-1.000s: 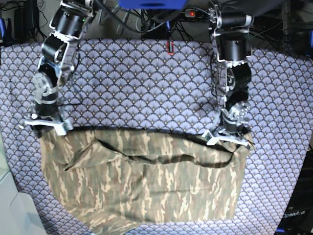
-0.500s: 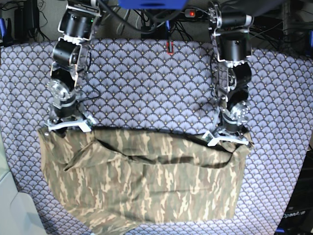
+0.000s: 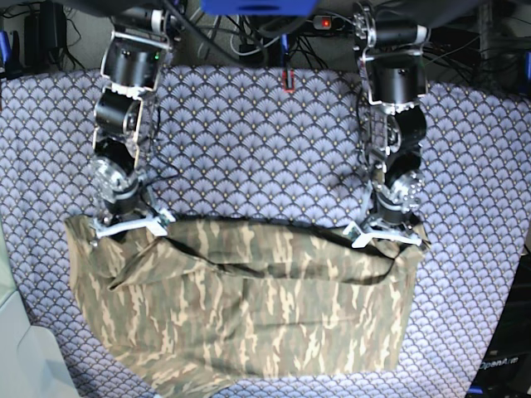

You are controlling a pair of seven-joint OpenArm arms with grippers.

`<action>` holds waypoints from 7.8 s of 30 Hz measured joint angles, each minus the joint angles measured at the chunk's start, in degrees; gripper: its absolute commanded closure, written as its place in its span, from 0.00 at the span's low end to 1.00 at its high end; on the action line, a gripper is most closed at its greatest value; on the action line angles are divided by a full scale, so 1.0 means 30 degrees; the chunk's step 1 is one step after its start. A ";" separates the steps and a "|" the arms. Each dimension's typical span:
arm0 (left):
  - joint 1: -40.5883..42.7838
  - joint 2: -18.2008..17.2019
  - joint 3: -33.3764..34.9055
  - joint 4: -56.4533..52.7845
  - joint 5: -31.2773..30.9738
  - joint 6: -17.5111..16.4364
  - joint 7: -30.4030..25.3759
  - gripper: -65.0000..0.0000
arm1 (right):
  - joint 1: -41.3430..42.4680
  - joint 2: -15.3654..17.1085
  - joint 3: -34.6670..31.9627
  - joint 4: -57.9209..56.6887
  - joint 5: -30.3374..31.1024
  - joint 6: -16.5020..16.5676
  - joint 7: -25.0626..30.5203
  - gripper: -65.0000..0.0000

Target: Fold the T-shirt properly

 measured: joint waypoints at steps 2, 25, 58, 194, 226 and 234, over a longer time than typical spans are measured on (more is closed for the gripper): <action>0.0000 -0.0007 0.0000 0.0000 0.0000 0.0007 0.0000 1.00 | 0.0401 0.0328 -0.0044 -0.0656 0.0058 -0.0051 0.0277 0.51; 0.0000 0.0044 -0.1166 0.0124 -0.2980 -0.0007 0.0525 1.00 | -0.0532 0.2390 -0.0073 -0.0138 0.2055 0.0517 0.0262 0.99; 0.4226 0.0372 -0.4240 0.9814 -0.7919 -0.6390 0.2659 1.00 | -0.7038 0.2237 0.1588 0.8845 0.6586 0.1588 0.0379 1.00; 0.7191 0.1384 -0.5996 1.0564 -0.8480 -0.6936 0.0066 1.00 | -0.6739 0.0000 0.7191 0.8021 -0.0015 0.5850 0.6717 0.70; 0.6783 0.1545 -0.5996 1.0411 -0.8502 -0.6921 0.0138 1.00 | -0.6557 -0.0153 0.6244 0.7978 -0.0022 0.5843 0.6914 0.67; 0.6812 0.1545 -0.6018 1.0411 -0.8502 -0.6921 0.0138 1.00 | -0.5799 0.0430 0.5727 0.6659 0.0131 0.5683 0.7133 0.67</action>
